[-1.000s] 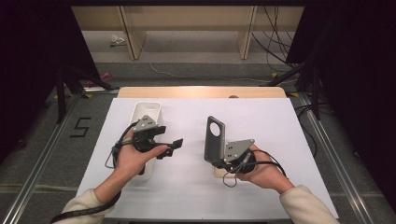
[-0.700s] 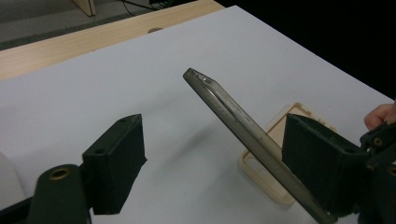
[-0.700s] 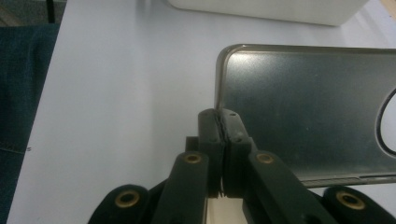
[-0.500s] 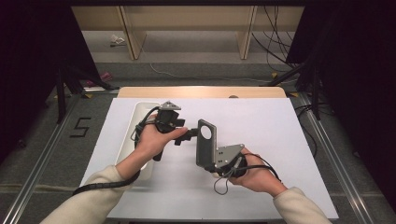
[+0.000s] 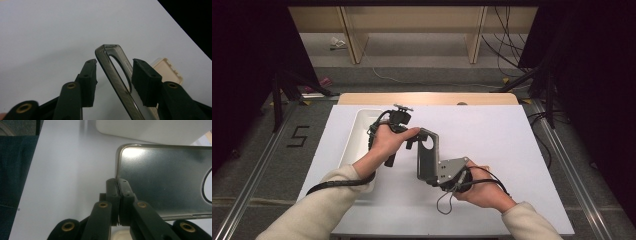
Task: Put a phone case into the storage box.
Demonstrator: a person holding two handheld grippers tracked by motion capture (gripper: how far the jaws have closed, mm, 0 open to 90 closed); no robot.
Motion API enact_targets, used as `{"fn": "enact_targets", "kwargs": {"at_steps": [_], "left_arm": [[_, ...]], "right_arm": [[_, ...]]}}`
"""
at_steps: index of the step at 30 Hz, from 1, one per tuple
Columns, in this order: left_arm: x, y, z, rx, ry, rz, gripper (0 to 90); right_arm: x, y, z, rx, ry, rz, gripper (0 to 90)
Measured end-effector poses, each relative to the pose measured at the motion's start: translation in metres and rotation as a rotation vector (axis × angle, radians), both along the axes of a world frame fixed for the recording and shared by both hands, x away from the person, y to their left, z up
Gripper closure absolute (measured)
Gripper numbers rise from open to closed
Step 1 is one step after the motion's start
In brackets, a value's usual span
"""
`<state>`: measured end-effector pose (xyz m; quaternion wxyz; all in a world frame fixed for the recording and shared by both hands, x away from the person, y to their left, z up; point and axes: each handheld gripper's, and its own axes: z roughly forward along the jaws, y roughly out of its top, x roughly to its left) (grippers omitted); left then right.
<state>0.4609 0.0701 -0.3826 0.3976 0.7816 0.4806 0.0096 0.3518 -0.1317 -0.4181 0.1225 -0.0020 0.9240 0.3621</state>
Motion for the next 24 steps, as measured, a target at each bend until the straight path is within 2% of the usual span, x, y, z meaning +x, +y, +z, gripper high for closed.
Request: {"fn": "enact_targets", "kwargs": {"at_steps": [3,8,12,15,17,18,20,21,24], "left_arm": [[0.001,0.002,-0.001,-0.014,0.013,0.01,66.7],[-0.001,0.005,-0.002,-0.069,0.035,0.024,70.9],[-0.008,0.004,0.003,-0.132,0.022,0.029,74.9],[-0.015,0.002,0.009,-0.189,0.004,0.016,79.2],[-0.021,-0.001,0.015,-0.178,-0.06,0.0,81.5],[-0.024,-0.002,0.018,-0.168,-0.097,-0.005,81.5],[-0.029,-0.001,0.024,-0.16,-0.171,-0.009,81.5],[-0.031,0.001,0.026,-0.158,-0.197,-0.01,81.6],[-0.036,0.006,0.028,-0.142,-0.264,-0.021,81.5]], "right_arm": [[-0.001,0.003,0.0,-0.012,-0.009,0.013,89.2],[-0.002,0.004,-0.002,-0.035,-0.02,0.02,89.2],[-0.001,0.005,-0.006,-0.051,-0.016,0.019,89.2],[0.0,0.007,-0.009,-0.078,-0.042,0.019,88.9],[0.0,0.008,-0.01,-0.086,-0.052,0.009,87.4],[0.001,0.008,-0.01,-0.077,-0.072,-0.006,84.1],[0.002,0.007,-0.008,-0.062,-0.087,-0.05,72.1],[0.003,0.006,-0.007,-0.044,-0.103,-0.082,67.0],[0.004,0.001,-0.003,0.015,-0.107,-0.173,54.0]]}}
